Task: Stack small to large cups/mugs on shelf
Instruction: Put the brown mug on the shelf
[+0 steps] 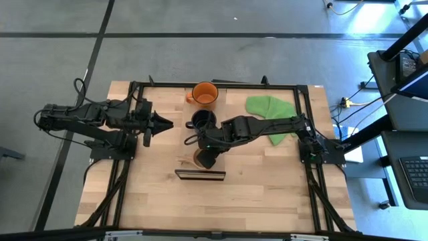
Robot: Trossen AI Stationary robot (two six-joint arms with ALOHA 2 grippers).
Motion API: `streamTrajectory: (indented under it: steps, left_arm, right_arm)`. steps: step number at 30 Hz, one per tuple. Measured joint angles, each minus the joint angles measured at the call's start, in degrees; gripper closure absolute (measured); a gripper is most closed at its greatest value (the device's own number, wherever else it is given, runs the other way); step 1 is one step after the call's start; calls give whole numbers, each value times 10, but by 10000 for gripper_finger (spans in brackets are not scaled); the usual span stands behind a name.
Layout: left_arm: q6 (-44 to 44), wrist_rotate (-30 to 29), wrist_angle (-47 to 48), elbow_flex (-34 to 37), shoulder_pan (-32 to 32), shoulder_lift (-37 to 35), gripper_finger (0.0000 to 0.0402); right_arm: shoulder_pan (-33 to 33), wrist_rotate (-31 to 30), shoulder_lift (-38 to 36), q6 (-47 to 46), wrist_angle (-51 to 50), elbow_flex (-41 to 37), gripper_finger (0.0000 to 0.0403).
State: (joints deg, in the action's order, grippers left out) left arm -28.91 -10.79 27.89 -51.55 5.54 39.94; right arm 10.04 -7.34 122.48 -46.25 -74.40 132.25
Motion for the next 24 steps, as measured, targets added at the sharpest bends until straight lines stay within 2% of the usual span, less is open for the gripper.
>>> streamTrajectory:
  steps: [24]
  left_arm:
    - [8,15,0,0,9,0,339]
  right_arm:
    - [-5,-21,-4,-15,0,-25,330]
